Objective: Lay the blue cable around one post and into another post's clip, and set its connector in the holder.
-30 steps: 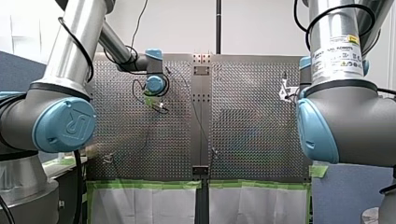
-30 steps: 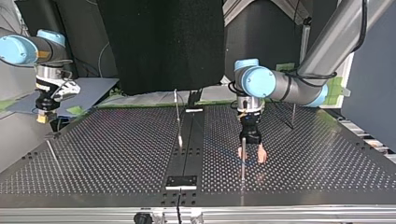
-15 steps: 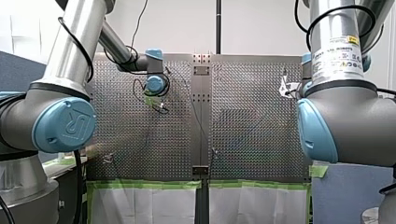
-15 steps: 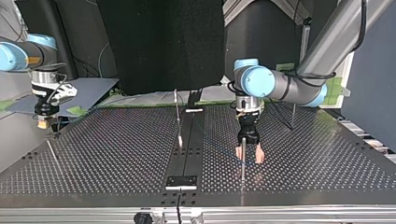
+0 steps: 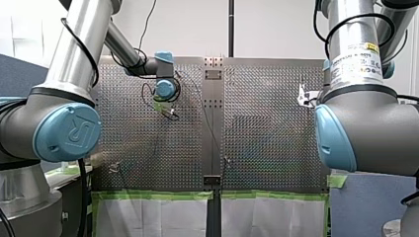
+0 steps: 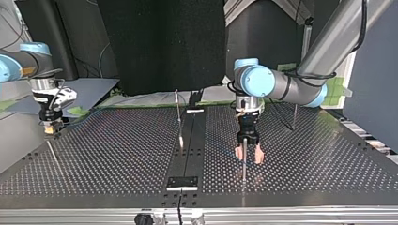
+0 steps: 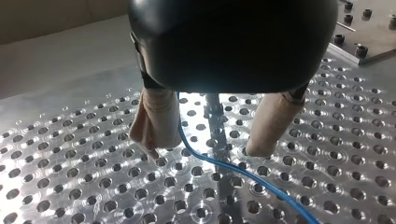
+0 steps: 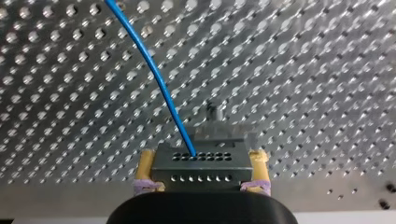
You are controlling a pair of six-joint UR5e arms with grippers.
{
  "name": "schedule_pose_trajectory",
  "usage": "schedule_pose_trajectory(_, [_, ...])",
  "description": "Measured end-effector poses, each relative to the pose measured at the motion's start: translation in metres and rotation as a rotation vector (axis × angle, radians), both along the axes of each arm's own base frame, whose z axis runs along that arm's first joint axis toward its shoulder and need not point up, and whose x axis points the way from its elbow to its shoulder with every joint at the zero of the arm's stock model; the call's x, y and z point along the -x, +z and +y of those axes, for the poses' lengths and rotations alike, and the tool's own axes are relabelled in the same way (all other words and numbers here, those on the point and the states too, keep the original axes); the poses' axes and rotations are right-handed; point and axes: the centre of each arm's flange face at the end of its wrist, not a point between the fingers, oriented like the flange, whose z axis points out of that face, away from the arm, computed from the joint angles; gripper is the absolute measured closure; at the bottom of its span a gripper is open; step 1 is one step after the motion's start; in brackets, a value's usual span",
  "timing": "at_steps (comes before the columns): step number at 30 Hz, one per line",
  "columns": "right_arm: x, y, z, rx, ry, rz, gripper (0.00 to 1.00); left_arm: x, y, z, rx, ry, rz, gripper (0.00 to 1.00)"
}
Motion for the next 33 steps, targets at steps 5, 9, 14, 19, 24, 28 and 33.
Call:
schedule_pose_trajectory(5, [0.001,0.005,-0.003,0.009,0.038,-0.001,1.0,0.0,0.0,0.0,0.0,0.0,0.0,0.0])
schedule_pose_trajectory(9, [0.004,0.005,-0.004,0.009,0.061,-0.003,1.0,0.0,0.0,0.0,0.001,0.0,0.0,0.0])
schedule_pose_trajectory(14, [0.008,0.002,-0.005,0.006,0.082,-0.004,1.0,0.0,0.0,0.0,0.0,0.0,0.0,0.0])
schedule_pose_trajectory(19, [0.014,-0.002,-0.009,0.001,0.079,-0.006,1.0,0.0,0.0,0.0,0.001,-0.001,-0.001,0.0])
schedule_pose_trajectory(24, [0.019,-0.001,-0.015,-0.004,0.073,-0.004,1.0,0.0,0.0,0.0,0.0,-0.005,-0.001,0.0])
schedule_pose_trajectory(28, [0.021,0.001,-0.018,0.0,0.078,-0.002,1.0,0.0,0.0,0.0,-0.001,-0.005,-0.001,0.0])
schedule_pose_trajectory(33, [0.022,0.006,-0.02,0.008,0.092,0.0,1.0,0.0,0.0,0.0,-0.001,-0.005,-0.001,0.0])
